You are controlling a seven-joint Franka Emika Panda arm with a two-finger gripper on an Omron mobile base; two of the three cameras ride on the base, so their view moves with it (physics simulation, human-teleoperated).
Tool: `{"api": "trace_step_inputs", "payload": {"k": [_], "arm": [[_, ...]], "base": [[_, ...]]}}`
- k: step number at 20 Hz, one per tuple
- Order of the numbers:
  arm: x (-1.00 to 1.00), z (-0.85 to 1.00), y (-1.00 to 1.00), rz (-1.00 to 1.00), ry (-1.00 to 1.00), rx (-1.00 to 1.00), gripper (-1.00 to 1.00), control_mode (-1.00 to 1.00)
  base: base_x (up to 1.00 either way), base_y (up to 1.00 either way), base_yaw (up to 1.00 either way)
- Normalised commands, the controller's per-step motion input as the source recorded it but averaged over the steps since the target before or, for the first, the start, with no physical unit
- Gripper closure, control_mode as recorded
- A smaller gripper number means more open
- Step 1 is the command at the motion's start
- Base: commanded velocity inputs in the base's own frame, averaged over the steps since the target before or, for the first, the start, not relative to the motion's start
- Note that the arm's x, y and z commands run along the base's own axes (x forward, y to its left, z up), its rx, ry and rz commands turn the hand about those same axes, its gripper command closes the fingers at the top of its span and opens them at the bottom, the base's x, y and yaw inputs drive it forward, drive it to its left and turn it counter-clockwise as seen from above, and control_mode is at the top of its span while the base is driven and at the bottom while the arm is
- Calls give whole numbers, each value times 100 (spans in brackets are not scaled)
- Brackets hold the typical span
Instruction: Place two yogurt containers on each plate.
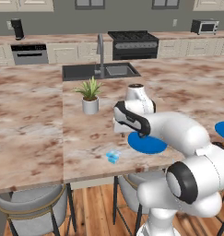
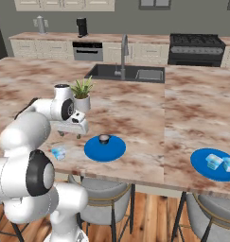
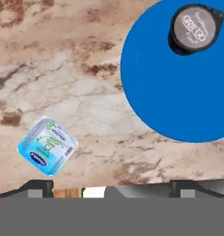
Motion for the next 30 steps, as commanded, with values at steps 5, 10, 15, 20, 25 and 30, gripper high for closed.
{"api": "trace_step_inputs", "payload": {"k": [5, 10, 15, 20, 25, 30], "arm": [[-41, 0, 45, 60, 0, 0, -100, -100], [-39, 0, 31, 61, 0, 0, -100, -100], [-7, -7, 2, 26, -4, 4, -100, -100], [4, -33, 6, 0, -6, 0, -100, -100], [20, -23, 30, 0, 0, 0, -100, -100], [22, -15, 24, 0, 0, 0, -100, -100]], "base": [[0, 0, 0], [0, 0, 0], [0, 0, 0], [0, 0, 0], [0, 0, 0], [0, 0, 0]]}}
